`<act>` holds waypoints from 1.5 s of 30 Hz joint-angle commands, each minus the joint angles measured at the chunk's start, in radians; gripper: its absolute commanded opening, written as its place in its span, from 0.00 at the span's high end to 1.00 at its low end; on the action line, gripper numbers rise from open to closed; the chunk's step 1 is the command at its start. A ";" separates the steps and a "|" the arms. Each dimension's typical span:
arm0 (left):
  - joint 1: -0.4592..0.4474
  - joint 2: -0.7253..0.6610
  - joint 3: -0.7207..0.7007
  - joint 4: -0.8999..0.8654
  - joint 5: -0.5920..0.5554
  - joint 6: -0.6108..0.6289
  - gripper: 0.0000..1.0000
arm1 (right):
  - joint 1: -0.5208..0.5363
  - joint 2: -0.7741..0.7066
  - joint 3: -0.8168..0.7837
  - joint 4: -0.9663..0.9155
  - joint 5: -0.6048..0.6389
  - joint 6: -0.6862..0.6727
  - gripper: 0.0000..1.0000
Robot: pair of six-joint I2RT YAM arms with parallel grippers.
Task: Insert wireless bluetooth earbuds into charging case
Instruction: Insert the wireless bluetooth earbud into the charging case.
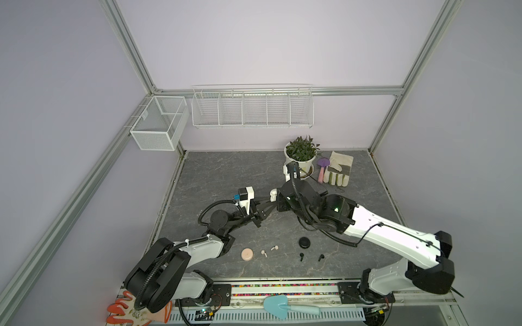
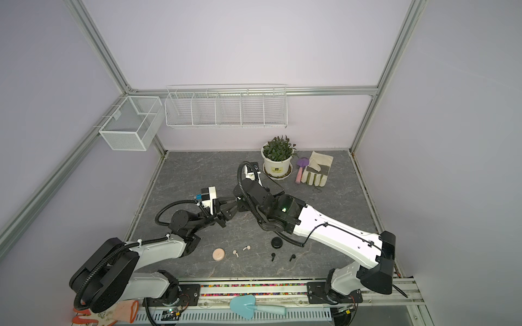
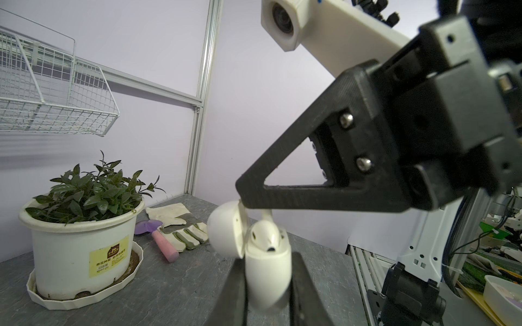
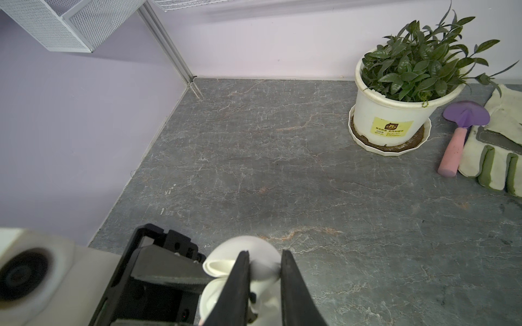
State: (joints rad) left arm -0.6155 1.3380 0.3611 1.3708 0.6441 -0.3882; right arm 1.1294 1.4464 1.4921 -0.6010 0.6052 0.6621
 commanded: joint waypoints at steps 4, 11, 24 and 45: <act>-0.003 -0.019 -0.001 0.045 0.009 0.012 1.00 | 0.007 -0.014 -0.022 0.013 -0.010 0.031 0.79; -0.003 -0.016 -0.002 0.045 0.008 0.013 1.00 | 0.007 -0.015 -0.017 0.015 -0.021 0.033 0.79; -0.003 -0.019 -0.006 0.045 0.009 0.012 1.00 | 0.009 -0.015 -0.013 0.019 -0.026 0.036 0.79; -0.003 -0.020 -0.009 0.045 0.014 0.008 1.00 | 0.013 -0.014 0.008 0.019 0.010 0.008 0.79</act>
State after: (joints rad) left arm -0.6155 1.3369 0.3599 1.3712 0.6445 -0.3882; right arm 1.1305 1.4460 1.4921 -0.6003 0.6064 0.6743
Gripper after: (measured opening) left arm 0.202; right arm 0.214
